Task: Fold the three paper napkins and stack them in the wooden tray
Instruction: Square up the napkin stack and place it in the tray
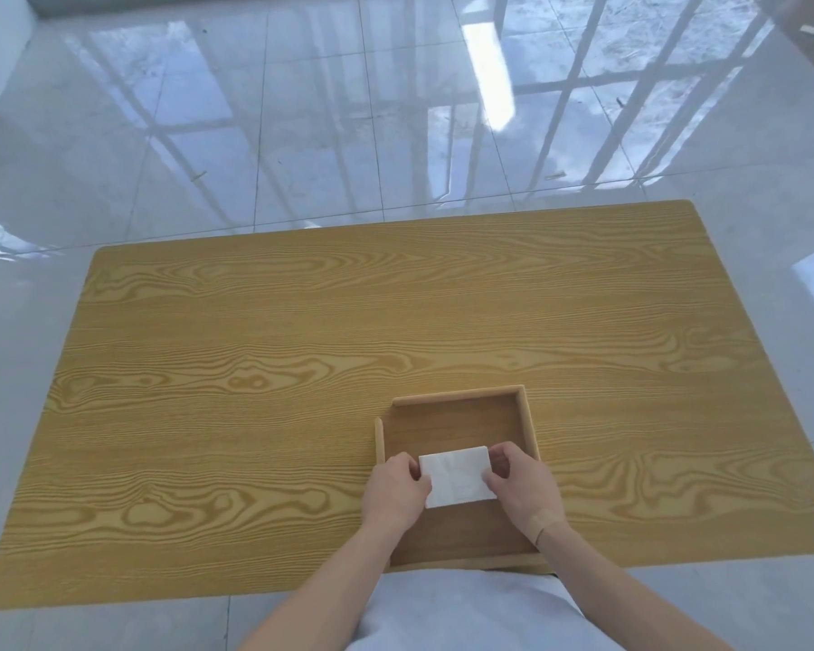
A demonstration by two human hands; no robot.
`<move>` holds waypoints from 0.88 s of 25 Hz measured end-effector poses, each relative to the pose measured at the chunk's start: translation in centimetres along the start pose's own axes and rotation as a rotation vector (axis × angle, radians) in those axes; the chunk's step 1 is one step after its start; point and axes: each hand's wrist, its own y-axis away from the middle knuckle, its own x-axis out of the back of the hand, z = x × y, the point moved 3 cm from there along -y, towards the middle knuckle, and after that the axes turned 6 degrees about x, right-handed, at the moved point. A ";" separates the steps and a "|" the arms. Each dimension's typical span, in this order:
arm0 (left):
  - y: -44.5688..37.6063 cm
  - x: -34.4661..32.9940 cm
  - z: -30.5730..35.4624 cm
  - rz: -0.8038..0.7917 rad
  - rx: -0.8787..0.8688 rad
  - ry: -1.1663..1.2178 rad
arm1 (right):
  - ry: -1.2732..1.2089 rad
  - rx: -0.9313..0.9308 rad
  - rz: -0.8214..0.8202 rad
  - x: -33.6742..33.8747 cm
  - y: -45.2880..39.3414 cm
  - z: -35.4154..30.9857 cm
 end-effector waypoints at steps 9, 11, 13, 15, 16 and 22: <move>0.5 0.6 -0.2 0.222 -0.263 -0.317 | 0.279 0.297 0.058 0.9 0.4 0.2; 0.9 0.7 -0.4 0.303 -0.416 -0.492 | 0.409 0.454 -0.018 0.7 0.2 0.4; 0.9 0.3 -0.8 0.305 -0.488 -0.638 | 0.568 0.532 -0.088 0.4 -0.1 0.5; 0.6 -0.2 -1.2 0.257 -0.464 -0.725 | 0.712 0.551 -0.109 -0.1 -0.7 0.5; 0.4 -0.4 -1.3 0.240 -0.439 -0.756 | 0.756 0.542 -0.110 -0.2 -0.9 0.6; -0.1 -1.0 -0.9 0.220 -0.377 -0.791 | 0.795 0.476 -0.075 -0.1 -1.4 1.0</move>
